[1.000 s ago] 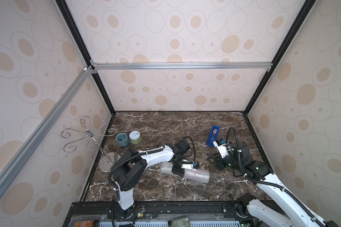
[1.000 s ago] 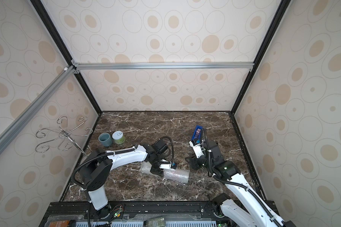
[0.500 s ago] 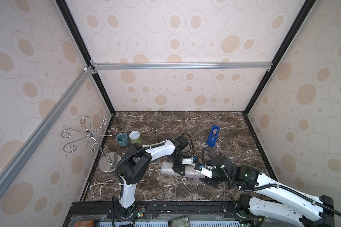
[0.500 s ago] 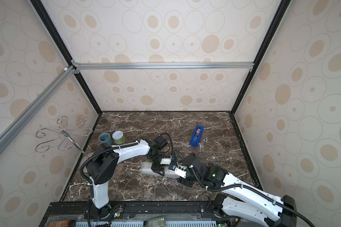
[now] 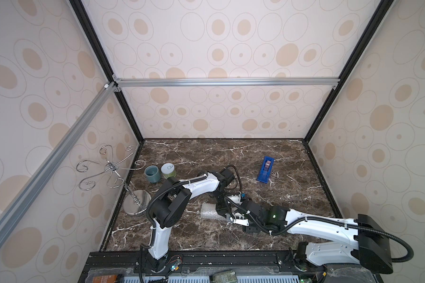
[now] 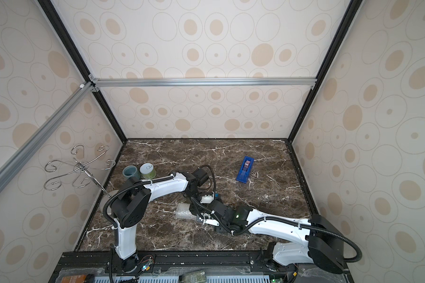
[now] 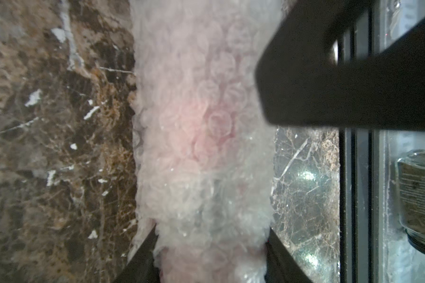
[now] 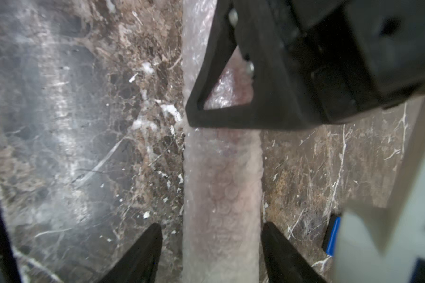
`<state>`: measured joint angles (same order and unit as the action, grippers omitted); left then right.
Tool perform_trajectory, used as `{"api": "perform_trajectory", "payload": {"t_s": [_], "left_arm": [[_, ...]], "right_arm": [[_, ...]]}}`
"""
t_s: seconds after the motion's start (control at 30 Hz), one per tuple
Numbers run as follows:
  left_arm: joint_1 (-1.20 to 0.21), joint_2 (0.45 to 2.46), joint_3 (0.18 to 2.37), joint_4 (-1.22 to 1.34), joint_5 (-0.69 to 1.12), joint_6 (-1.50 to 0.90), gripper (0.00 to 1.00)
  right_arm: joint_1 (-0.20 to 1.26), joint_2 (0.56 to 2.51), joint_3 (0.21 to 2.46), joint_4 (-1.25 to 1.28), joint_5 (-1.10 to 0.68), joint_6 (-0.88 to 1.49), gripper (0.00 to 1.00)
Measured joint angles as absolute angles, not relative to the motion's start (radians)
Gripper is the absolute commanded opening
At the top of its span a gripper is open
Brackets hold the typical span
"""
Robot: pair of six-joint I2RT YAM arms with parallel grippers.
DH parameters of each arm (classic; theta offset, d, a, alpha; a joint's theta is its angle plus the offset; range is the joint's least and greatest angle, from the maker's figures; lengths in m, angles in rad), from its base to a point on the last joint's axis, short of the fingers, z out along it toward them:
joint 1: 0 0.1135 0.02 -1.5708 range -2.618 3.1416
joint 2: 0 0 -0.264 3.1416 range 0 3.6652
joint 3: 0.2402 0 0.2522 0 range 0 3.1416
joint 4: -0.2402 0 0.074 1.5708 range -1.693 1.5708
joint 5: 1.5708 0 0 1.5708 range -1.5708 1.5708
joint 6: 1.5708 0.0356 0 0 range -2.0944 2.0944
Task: Wrap wine bottles in bubble wrap
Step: Wrap the wine bottle in bubble wrap.
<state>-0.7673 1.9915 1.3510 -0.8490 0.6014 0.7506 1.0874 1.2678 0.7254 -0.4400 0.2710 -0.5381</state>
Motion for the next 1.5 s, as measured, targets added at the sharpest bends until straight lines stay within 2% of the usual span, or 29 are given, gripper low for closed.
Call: {"api": "perform_trajectory", "payload": {"t_s": [0.37,0.5,0.67,0.77,0.93,0.97,1.0,1.5], "left_arm": [[-0.743,2.017,1.361,-0.863,0.657,0.71,0.02],[-0.739,2.02,1.361,-0.864,0.668,0.711,0.06],[-0.739,2.02,1.361,-0.864,0.666,0.71,0.39],[-0.739,2.016,1.359,-0.862,0.662,0.706,0.43],[-0.735,2.008,1.36,-0.854,0.67,0.709,0.59],[-0.733,2.007,1.36,-0.854,0.671,0.711,0.7],[-0.732,2.007,1.359,-0.852,0.665,0.71,0.98],[-0.662,1.914,1.322,-0.827,0.575,0.686,1.0]], "right_arm": [[1.091,1.451,0.723,-0.268,0.372,-0.634,0.78],[1.093,1.507,0.723,-0.25,0.395,-0.633,0.74],[1.094,1.518,0.725,-0.256,0.398,-0.624,0.46],[1.095,1.515,0.726,-0.263,0.397,-0.609,0.34],[1.1,1.515,0.731,-0.277,0.392,-0.589,0.26],[1.1,1.515,0.731,-0.28,0.39,-0.587,0.25],[1.103,1.514,0.734,-0.286,0.389,-0.583,0.24],[1.106,1.532,0.789,-0.375,0.326,-0.43,0.17]]}}
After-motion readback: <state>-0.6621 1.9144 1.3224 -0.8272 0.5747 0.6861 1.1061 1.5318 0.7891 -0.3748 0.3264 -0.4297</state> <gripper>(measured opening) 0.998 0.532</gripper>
